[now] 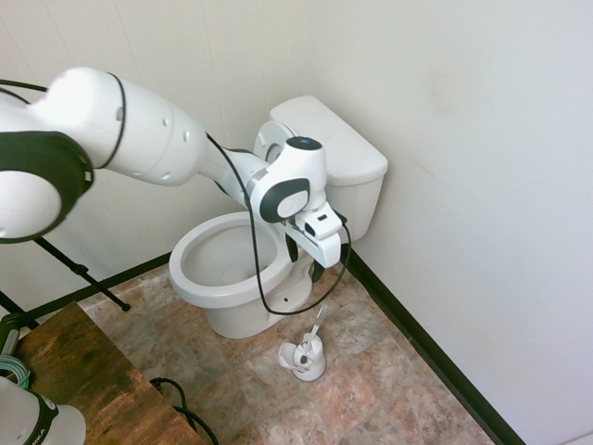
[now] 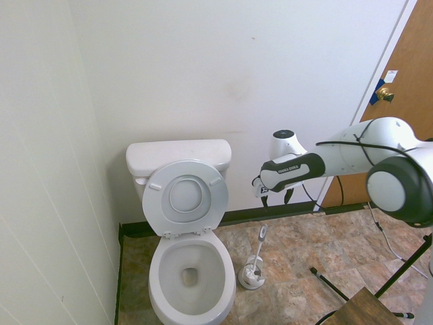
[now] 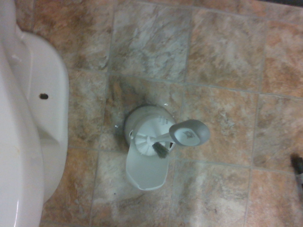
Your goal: Clean the toilet
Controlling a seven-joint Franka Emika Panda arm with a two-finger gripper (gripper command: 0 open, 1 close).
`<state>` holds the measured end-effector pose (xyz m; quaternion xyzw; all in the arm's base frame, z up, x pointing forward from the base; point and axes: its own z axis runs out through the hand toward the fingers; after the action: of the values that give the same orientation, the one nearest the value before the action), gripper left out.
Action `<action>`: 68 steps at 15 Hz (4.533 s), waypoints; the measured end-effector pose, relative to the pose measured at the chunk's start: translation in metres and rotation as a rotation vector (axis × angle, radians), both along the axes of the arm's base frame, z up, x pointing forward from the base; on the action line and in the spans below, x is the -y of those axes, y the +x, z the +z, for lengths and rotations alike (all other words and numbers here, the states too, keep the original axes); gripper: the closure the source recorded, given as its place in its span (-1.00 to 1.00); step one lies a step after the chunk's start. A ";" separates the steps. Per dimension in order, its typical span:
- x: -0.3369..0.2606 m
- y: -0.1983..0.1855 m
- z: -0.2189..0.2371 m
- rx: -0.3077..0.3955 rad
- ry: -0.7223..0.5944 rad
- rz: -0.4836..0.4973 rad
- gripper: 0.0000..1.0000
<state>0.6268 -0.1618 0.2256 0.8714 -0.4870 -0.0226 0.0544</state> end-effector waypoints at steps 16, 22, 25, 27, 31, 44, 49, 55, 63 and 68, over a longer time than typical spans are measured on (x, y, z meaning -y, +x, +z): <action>0.085 0.046 -0.162 -0.168 0.214 0.340 -1.00; 0.081 0.056 -0.188 -0.194 0.255 0.368 -1.00; 0.082 0.058 -0.200 -0.214 0.269 0.369 -1.00; 0.085 0.058 -0.205 -0.226 0.279 0.366 1.00; 0.080 0.061 -0.210 -0.234 0.296 0.374 1.00; 0.079 0.067 -0.211 -0.221 0.307 0.379 1.00; 0.083 0.066 -0.211 -0.225 0.312 0.374 1.00; 0.090 0.064 -0.212 -0.222 0.296 0.431 1.00; 0.094 0.057 -0.214 -0.197 0.285 0.466 1.00; 0.091 0.040 -0.212 -0.175 0.265 0.456 1.00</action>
<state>0.6669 -0.2531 0.0138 0.9528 -0.2644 -0.1487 -0.0147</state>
